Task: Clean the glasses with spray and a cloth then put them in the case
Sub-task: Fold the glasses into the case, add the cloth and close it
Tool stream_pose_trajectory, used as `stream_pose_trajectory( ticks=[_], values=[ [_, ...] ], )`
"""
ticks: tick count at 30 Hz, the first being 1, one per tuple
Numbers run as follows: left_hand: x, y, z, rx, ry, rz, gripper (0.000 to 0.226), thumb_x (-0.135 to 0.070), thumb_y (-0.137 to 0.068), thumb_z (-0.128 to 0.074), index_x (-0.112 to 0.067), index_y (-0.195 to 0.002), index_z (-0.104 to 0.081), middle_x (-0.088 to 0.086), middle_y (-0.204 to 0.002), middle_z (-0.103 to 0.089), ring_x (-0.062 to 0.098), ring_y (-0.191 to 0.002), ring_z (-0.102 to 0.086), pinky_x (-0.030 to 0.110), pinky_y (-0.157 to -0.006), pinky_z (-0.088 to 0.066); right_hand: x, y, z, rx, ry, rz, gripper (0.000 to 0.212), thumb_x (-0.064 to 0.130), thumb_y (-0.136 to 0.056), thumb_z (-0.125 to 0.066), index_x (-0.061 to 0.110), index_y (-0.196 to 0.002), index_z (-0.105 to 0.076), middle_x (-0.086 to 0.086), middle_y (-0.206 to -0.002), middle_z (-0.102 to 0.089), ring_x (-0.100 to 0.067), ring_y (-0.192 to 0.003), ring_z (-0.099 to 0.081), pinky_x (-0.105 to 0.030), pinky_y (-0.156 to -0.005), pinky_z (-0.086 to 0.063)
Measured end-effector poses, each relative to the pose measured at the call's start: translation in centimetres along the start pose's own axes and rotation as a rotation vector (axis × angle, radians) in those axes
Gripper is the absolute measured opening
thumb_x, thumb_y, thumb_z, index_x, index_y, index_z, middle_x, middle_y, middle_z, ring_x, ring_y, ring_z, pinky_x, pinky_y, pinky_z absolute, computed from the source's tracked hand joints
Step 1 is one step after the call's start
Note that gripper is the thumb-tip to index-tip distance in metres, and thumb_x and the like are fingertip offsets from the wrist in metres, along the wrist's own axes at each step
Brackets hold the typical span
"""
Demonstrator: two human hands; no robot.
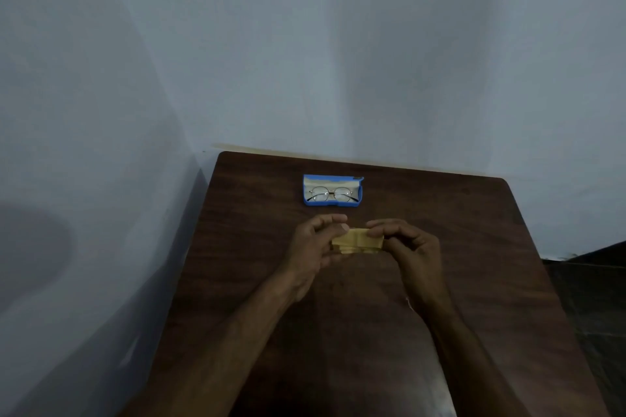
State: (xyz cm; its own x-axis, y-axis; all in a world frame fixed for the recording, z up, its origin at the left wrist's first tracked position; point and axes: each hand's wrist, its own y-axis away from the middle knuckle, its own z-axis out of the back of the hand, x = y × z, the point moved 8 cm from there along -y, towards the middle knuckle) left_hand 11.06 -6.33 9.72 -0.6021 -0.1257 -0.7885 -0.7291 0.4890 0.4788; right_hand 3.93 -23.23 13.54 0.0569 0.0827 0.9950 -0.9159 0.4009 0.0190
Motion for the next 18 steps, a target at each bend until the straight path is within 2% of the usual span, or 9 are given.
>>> stream_pose_trajectory(
  ticks=[3,7,10,13,15,18],
  values=[
    [1.1,-1.2,0.6,-0.071,-0.044,-0.010,0.024,-0.009,-0.094,-0.076,-0.017,-0.116,-0.076,0.007,-0.116,-0.078,0.023,-0.108,-0.077,0.044,-0.093,-0.064,-2.3,-0.4,0.1,-0.046,-0.179,-0.166,0.035,-0.012,-0.099,-0.045,0.001,-0.105,-0.077,-0.014,-0.112,-0.078,-0.027,-0.108,-0.074,-0.044,-0.091,-0.059],
    [2.5,-3.7,1.7,-0.120,-0.090,0.014,0.028,-0.002,-0.090,-0.078,-0.019,-0.113,-0.077,0.005,-0.117,-0.078,0.021,-0.108,-0.077,0.046,-0.095,-0.063,-7.7,-2.1,0.1,-0.090,-0.149,-0.400,0.037,-0.009,-0.092,-0.068,0.018,-0.115,-0.077,-0.006,-0.117,-0.078,-0.024,-0.110,-0.075,-0.040,-0.088,-0.061],
    [2.9,-6.6,2.7,-0.155,-0.190,0.018,0.029,-0.001,-0.091,-0.076,-0.019,-0.114,-0.074,0.004,-0.121,-0.076,0.018,-0.110,-0.074,0.040,-0.093,-0.064,-11.7,-4.6,-0.2,-0.147,-0.087,-0.521,0.035,-0.009,-0.086,-0.076,0.019,-0.109,-0.077,-0.014,-0.115,-0.076,-0.027,-0.102,-0.076,-0.038,-0.082,-0.063],
    [2.5,-10.4,3.7,-0.227,-0.324,-0.039,0.028,0.000,-0.091,-0.075,-0.018,-0.112,-0.073,0.000,-0.119,-0.074,0.012,-0.106,-0.071,0.032,-0.089,-0.064,-14.2,-8.4,-0.7,-0.182,-0.002,-0.548,0.031,-0.007,-0.085,-0.079,0.019,-0.101,-0.074,-0.012,-0.112,-0.074,-0.027,-0.102,-0.075,-0.045,-0.090,-0.065],
    [1.7,-12.9,4.4,-0.281,-0.412,-0.131,0.027,0.001,-0.090,-0.077,-0.015,-0.111,-0.073,-0.003,-0.113,-0.073,0.006,-0.100,-0.068,0.020,-0.080,-0.061,-14.8,-11.0,-1.2,-0.203,0.077,-0.517,0.029,-0.004,-0.086,-0.080,0.021,-0.098,-0.072,-0.005,-0.108,-0.074,-0.024,-0.103,-0.074,-0.044,-0.092,-0.064],
    [0.7,-16.3,5.8,-0.407,-0.539,-0.272,0.025,0.002,-0.086,-0.080,-0.011,-0.106,-0.075,-0.001,-0.106,-0.076,-0.002,-0.089,-0.067,0.008,-0.070,-0.054,-15.3,-14.7,-2.2,-0.264,0.195,-0.398,0.031,0.000,-0.082,-0.085,0.028,-0.089,-0.073,-0.004,-0.096,-0.078,-0.026,-0.094,-0.077,-0.048,-0.084,-0.066]
  ],
)
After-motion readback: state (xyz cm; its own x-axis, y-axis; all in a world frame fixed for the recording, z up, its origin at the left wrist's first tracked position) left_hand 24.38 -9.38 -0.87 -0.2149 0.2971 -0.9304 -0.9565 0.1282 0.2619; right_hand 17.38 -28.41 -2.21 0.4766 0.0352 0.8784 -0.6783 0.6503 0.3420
